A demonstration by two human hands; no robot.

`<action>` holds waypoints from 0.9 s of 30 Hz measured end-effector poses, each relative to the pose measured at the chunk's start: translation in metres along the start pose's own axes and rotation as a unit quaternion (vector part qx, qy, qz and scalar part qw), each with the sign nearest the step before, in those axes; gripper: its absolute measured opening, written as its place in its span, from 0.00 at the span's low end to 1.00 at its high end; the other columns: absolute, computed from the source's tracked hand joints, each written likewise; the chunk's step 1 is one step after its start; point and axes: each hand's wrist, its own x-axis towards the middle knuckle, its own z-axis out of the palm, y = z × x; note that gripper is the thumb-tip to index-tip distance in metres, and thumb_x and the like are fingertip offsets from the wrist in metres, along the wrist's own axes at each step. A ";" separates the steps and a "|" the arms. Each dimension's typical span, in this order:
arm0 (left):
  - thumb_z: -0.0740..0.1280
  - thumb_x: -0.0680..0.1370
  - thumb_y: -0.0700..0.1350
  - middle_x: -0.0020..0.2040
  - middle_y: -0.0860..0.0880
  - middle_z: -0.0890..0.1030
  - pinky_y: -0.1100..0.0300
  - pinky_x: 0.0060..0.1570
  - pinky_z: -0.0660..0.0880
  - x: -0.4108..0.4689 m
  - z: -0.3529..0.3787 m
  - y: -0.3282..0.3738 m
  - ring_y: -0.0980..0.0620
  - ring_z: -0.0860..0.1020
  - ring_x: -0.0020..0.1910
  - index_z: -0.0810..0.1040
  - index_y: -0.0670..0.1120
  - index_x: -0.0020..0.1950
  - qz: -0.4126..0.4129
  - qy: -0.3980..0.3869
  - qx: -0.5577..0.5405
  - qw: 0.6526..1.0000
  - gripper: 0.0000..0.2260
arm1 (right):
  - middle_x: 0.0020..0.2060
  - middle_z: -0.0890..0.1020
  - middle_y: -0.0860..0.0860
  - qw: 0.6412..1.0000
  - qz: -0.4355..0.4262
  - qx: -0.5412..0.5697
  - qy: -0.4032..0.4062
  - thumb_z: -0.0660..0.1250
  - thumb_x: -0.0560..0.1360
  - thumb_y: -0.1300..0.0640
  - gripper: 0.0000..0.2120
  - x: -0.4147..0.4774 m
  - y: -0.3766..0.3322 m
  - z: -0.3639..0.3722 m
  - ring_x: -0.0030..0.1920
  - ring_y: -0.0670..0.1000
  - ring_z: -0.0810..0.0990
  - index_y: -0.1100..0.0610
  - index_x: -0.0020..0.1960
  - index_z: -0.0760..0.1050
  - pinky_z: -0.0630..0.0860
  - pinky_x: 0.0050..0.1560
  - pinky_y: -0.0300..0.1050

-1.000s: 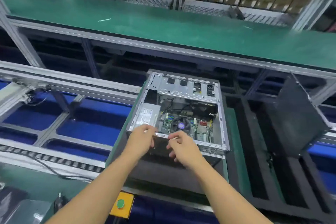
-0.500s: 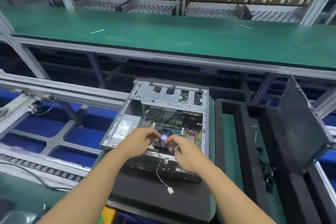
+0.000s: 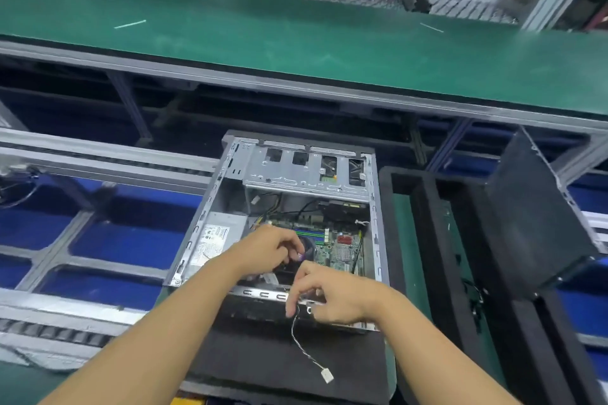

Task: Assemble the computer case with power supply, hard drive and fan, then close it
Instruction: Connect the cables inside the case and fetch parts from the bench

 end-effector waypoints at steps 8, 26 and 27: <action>0.57 0.76 0.33 0.42 0.58 0.84 0.64 0.43 0.77 0.027 0.012 -0.009 0.64 0.80 0.39 0.82 0.53 0.51 0.034 -0.055 -0.017 0.998 0.19 | 0.55 0.71 0.45 0.999 0.015 -0.034 0.016 0.77 0.74 0.57 0.06 0.010 -0.001 0.006 0.49 0.42 0.71 0.49 0.48 0.81 0.70 0.54 0.39; 0.60 0.77 0.41 0.34 0.64 0.77 0.60 0.33 0.67 0.030 0.024 -0.009 0.67 0.72 0.36 0.71 0.61 0.35 0.047 -0.016 0.089 0.995 0.16 | 0.46 0.73 0.47 0.958 0.000 0.190 0.214 0.70 0.79 0.58 0.07 0.004 0.010 0.018 0.46 0.48 0.75 0.52 0.47 0.87 0.70 0.52 0.35; 0.60 0.77 0.41 0.35 0.64 0.78 0.59 0.35 0.71 0.029 0.024 -0.008 0.67 0.73 0.37 0.71 0.62 0.35 0.048 -0.021 0.074 0.996 0.17 | 0.44 0.72 0.42 0.949 0.004 0.223 0.225 0.68 0.79 0.56 0.09 0.004 0.011 0.014 0.43 0.45 0.73 0.48 0.46 0.86 0.69 0.48 0.34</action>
